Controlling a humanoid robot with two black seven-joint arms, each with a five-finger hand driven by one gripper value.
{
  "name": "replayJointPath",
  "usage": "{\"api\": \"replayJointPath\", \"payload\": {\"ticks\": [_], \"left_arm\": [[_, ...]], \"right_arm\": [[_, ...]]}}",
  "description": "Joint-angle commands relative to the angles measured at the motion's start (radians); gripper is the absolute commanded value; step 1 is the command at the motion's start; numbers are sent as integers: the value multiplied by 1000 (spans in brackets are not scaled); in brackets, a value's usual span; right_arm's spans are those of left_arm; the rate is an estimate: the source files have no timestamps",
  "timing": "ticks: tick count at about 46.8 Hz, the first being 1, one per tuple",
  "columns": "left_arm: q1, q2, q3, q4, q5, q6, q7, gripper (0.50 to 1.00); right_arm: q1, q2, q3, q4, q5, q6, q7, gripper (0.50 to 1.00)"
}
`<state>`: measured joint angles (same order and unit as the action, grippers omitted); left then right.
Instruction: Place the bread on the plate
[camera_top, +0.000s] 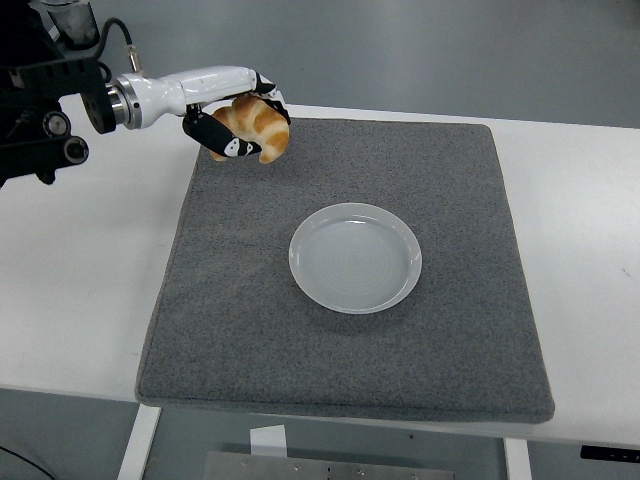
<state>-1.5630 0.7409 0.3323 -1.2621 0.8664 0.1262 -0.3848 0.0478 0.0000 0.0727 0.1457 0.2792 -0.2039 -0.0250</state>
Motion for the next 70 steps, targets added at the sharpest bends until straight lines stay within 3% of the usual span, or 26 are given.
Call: {"api": "replayJointPath", "payload": {"ticks": [1, 13, 33, 43, 70], "left_arm": [[-38, 12, -33, 0, 0, -43, 1, 500], [-150, 6, -55, 1, 6, -92, -8, 500], [-192, -107, -76, 0, 14, -89, -117, 500], [-166, -184, -75, 0, 69, -82, -134, 500], [55, -351, -61, 104, 210, -60, -134, 500]], "right_arm": [[0, 0, -1, 0, 0, 1, -1, 952], [0, 0, -1, 0, 0, 1, 0, 952], [0, 0, 1, 0, 0, 0, 0, 952], [0, 0, 1, 0, 0, 1, -1, 952], [0, 0, -1, 0, 0, 0, 0, 952]]}}
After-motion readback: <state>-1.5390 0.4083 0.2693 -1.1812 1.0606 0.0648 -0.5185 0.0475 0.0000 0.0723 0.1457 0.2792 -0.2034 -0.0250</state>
